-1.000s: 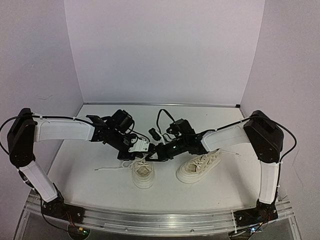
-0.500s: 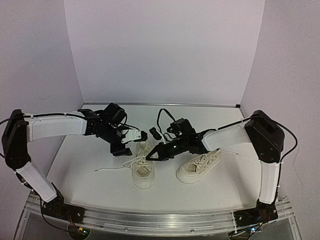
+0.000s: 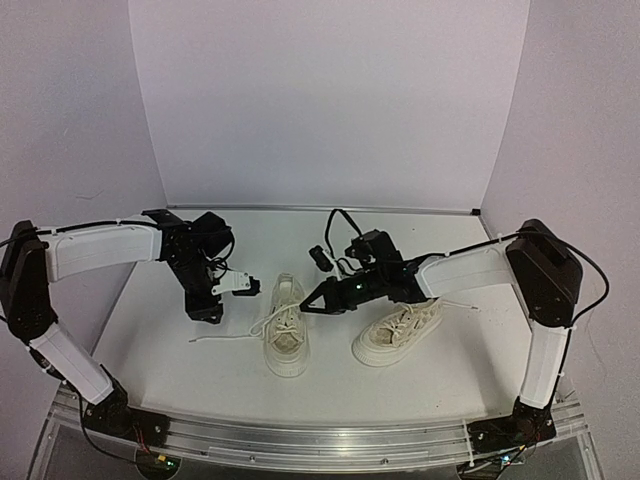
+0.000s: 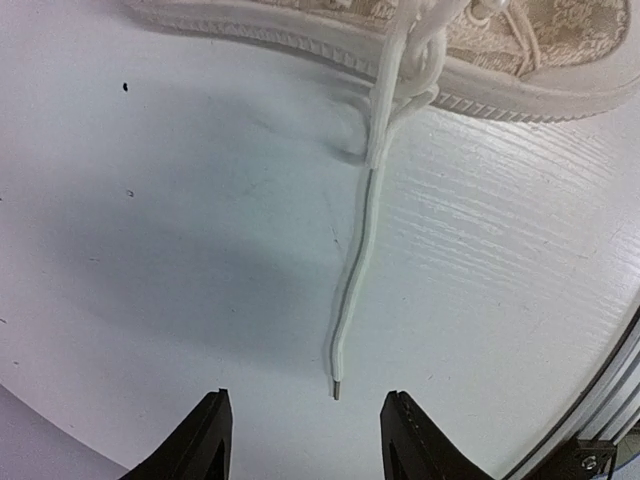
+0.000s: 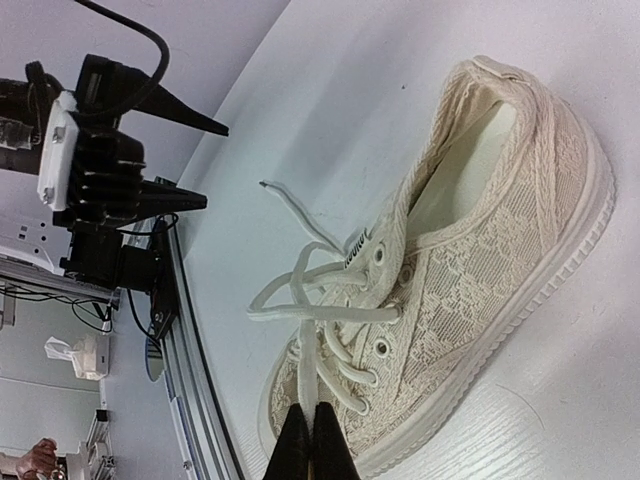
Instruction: Tie the shoes
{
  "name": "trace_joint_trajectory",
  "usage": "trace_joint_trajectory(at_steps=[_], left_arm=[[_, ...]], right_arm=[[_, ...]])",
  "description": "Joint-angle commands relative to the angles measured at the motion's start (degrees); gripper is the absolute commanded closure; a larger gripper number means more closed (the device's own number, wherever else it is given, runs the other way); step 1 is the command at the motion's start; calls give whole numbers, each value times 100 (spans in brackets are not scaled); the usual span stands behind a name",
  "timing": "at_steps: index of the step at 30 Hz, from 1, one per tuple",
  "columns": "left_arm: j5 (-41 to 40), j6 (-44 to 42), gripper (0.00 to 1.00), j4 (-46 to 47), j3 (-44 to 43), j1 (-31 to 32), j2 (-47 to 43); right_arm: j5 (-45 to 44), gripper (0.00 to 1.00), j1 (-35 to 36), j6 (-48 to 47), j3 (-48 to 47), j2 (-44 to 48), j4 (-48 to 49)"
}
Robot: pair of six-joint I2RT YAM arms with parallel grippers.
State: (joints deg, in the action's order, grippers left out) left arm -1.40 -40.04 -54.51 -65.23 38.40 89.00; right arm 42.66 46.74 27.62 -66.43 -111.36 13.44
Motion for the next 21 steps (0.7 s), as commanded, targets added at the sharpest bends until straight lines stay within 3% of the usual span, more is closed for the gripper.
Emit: trace_joint_trajectory(at_steps=[1, 12, 21], left_arm=[[-85, 102, 52, -253, -40, -77, 531], [-87, 104, 68, -541, -259, -316, 1587], [97, 56, 79, -450, -237, -367, 1917]], right_arm=[[-99, 100, -4, 22, 67, 292, 63], [-91, 100, -4, 3, 203, 382, 71], [-65, 100, -3, 0, 209, 414, 71]])
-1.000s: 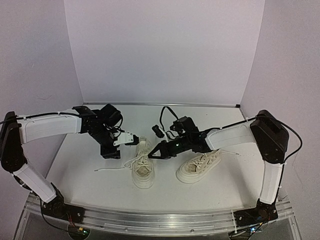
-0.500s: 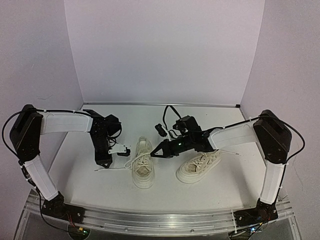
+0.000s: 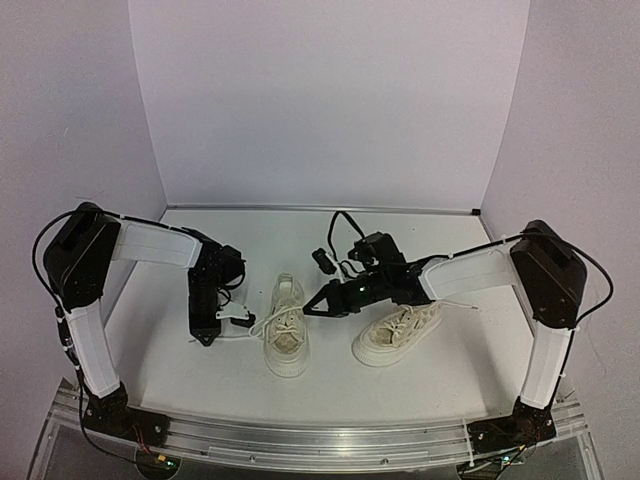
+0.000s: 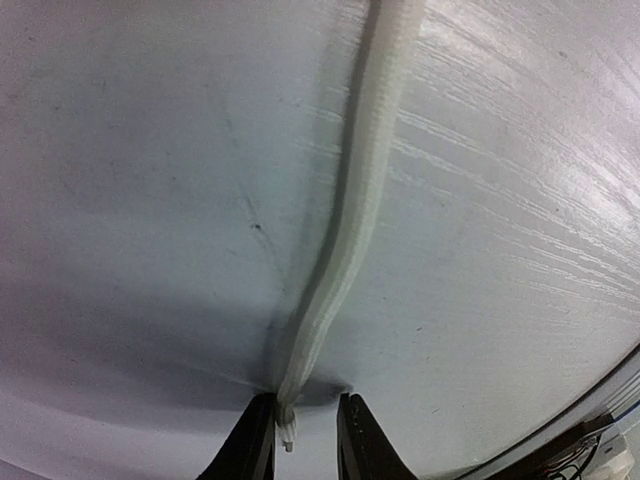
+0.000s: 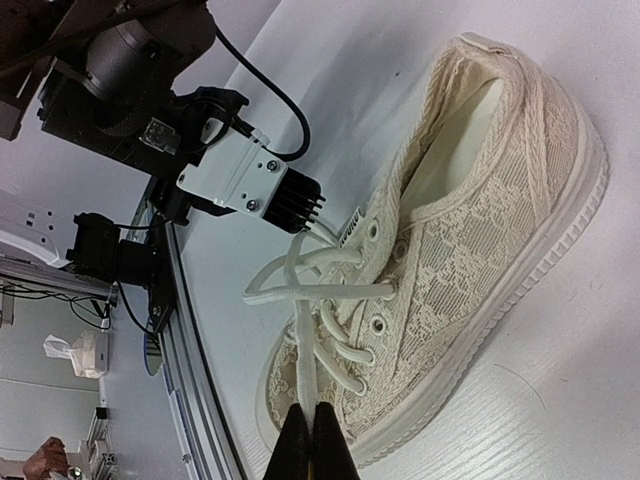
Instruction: Tie the shoes
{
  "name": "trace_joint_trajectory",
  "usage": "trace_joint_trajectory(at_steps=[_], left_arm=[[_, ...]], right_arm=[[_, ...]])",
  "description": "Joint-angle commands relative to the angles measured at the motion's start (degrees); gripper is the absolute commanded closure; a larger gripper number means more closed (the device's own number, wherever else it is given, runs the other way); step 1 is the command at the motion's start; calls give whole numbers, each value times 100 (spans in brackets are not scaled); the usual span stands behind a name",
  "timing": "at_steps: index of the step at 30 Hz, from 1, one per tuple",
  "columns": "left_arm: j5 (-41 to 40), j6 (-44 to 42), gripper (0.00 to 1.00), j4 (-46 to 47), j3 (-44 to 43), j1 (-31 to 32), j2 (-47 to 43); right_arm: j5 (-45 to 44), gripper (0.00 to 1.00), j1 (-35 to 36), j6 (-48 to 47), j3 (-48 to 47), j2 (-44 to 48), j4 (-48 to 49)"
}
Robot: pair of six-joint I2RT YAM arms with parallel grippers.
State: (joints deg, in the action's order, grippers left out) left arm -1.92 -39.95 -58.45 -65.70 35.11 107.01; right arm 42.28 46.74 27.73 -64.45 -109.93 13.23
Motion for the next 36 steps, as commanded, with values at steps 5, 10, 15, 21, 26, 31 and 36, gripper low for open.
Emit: trace_joint_trajectory(at_steps=[5, 10, 15, 21, 26, 31, 36], left_arm=[[429, 121, 100, 48, -316, -47, 407], [350, 433, 100, 213, -394, -80, 190], [-306, 1148, 100, 667, -412, -117, -858], [-810, 2332, 100, 1120, -483, -130, -1725], [-822, 3782, 100, 1350, -428, -175, -2004], [-1070, 5078, 100, 2087, 71, -245, -2971], [-1817, 5868, 100, 2453, 465, -463, -4005]], right_arm=[[-58, 100, -7, 8, 44, 365, 91], [-107, 100, -12, 54, 84, 456, 84], [-275, 100, -51, 151, 211, 643, 84], [-789, 100, -239, 431, 719, 1200, 89], [-1260, 100, -452, 711, 1363, 1997, 68], [-1983, 100, -680, 891, 1986, 2865, -371], [-2606, 100, -931, 1026, 2490, 3599, -884]])
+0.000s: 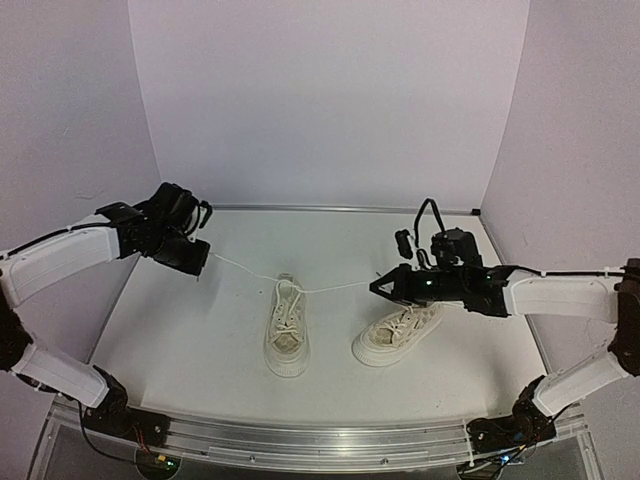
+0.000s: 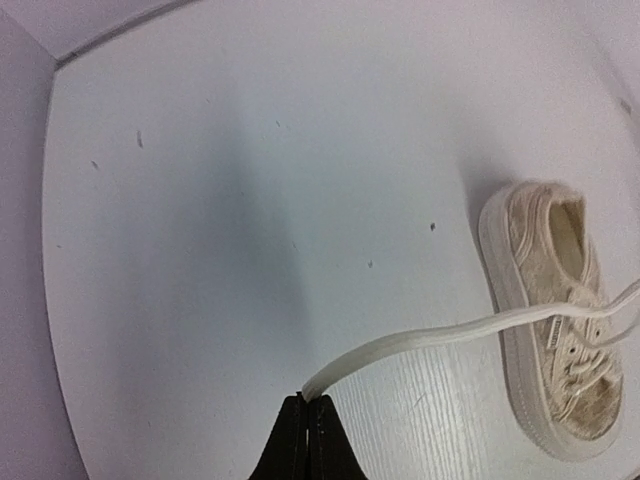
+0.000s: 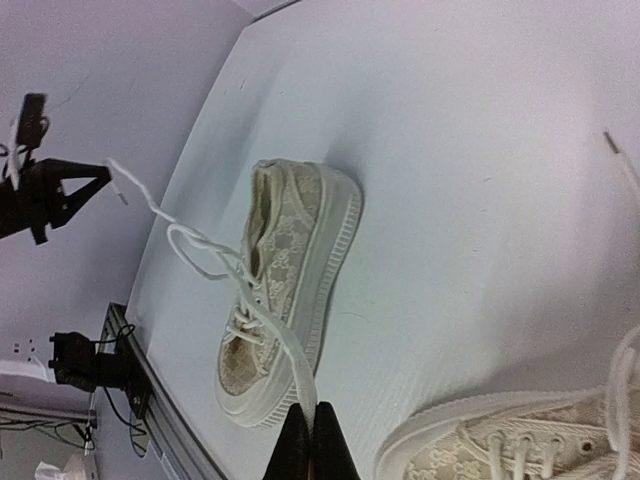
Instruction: Tie the shoes
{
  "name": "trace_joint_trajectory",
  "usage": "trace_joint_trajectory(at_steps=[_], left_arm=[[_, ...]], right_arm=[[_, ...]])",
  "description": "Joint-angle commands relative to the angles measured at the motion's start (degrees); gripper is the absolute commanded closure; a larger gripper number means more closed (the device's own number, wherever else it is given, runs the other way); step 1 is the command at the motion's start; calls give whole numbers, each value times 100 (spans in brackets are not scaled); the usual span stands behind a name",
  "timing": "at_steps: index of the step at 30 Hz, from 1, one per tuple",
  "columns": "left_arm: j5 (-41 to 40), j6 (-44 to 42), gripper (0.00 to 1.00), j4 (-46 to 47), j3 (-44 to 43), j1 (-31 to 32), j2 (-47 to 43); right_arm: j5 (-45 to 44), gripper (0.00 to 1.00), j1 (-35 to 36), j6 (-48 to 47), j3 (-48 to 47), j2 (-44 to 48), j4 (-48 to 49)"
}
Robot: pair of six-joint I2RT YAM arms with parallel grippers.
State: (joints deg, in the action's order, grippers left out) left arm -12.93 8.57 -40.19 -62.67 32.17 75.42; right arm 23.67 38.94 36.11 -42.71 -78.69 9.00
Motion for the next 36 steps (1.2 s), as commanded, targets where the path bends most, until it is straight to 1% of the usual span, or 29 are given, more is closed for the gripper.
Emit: trace_joint_trajectory(at_steps=[1, 4, 6, 12, 15, 21, 23, 28, 32, 36], left_arm=[[-828, 1092, 100, 609, 192, -212, -961], [-1163, 1394, 100, 307, 198, -419, -1076], [-1204, 1558, 100, 205, 319, -504, -1090], [-1229, 2069, 100, 299, 1043, -578, -991], [-1197, 2193, 100, 357, 1289, -794, -939], [-891, 2288, 100, 519, 1595, -1597, -756], [-768, 2321, 100, 600, 1660, -1772, -620], [-777, 2433, 100, 751, 1747, -1894, -415], [-724, 2468, 100, 783, 1809, -2165, -430], [-569, 2475, 100, 893, 1884, -2252, -430]], right_arm=[[-837, 100, -179, 204, 398, 588, -545], [-1084, 100, -248, 313, 642, 845, -745], [-1341, 100, -267, 408, 805, 995, -872], [-2211, 100, -337, 673, 1215, 1586, -1555], [-2465, 100, -381, 755, 1340, 1745, -1756], [-2983, 100, -466, 941, 1498, 1752, -2027], [-3047, 100, -501, 974, 1542, 1714, -2030], [-3223, 100, -577, 946, 1514, 1425, -2034], [-3280, 100, -682, 950, 1531, 1222, -2026], [-3104, 100, -736, 857, 1551, 1037, -1866]])
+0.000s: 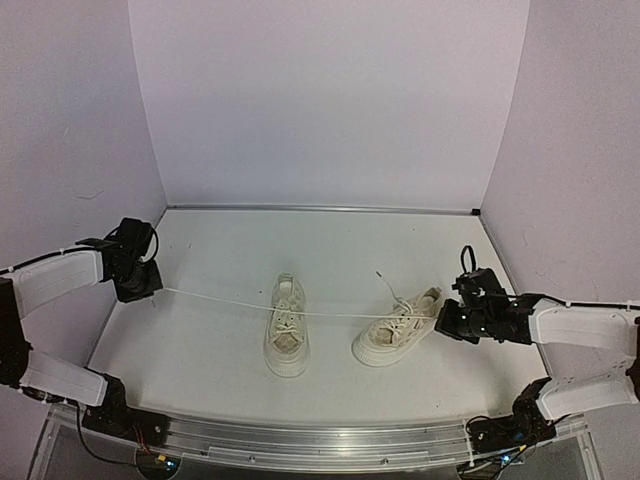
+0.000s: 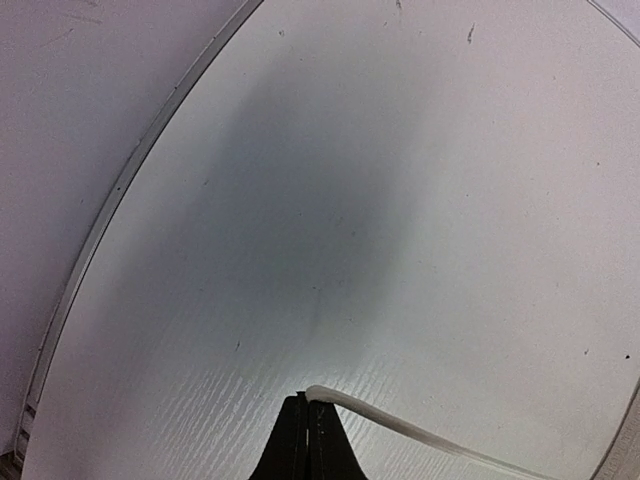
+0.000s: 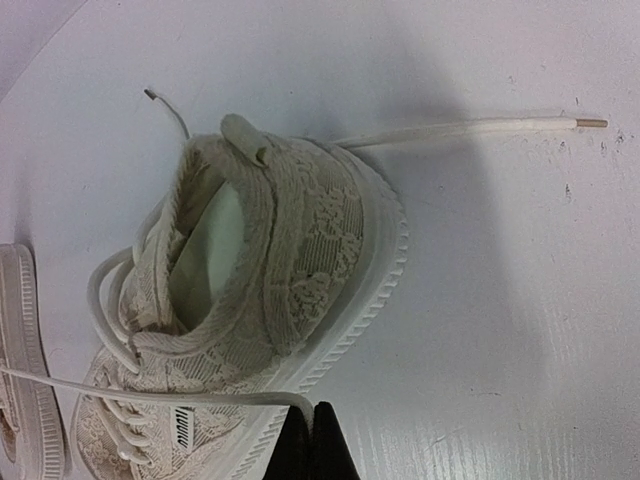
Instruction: Tie the shoes
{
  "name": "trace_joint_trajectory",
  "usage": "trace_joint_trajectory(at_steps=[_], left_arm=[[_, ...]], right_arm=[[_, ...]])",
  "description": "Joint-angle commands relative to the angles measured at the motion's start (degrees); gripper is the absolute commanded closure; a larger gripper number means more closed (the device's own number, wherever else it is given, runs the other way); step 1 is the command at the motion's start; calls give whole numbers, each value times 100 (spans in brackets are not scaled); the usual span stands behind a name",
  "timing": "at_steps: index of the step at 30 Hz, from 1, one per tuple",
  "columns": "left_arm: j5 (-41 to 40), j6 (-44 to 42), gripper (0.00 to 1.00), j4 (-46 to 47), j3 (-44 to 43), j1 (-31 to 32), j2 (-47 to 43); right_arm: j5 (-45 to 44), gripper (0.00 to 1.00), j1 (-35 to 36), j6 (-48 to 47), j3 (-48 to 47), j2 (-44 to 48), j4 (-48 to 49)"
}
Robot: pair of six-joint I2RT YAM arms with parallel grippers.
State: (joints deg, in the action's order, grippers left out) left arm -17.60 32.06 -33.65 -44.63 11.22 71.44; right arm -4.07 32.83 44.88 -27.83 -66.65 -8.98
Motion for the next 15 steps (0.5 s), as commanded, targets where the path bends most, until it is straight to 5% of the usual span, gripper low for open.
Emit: trace_joint_trajectory(at_steps=[1, 11, 12, 15], left_arm=[[-28, 94, 100, 270, 80, -158, 19], [1592, -602, 98, 586, -176, 0, 55], [1700, -656, 91, 532, -235, 11, 71], [1742, -803, 47, 449, -300, 28, -194]], right_arm=[[-216, 100, -127, -76, 57, -208, 30], [1274, 100, -128, -1003, -502, -602, 783], [1353, 97, -128, -1052, -579, -632, 756], [1453, 53, -127, -1107, -754, -583, 646]])
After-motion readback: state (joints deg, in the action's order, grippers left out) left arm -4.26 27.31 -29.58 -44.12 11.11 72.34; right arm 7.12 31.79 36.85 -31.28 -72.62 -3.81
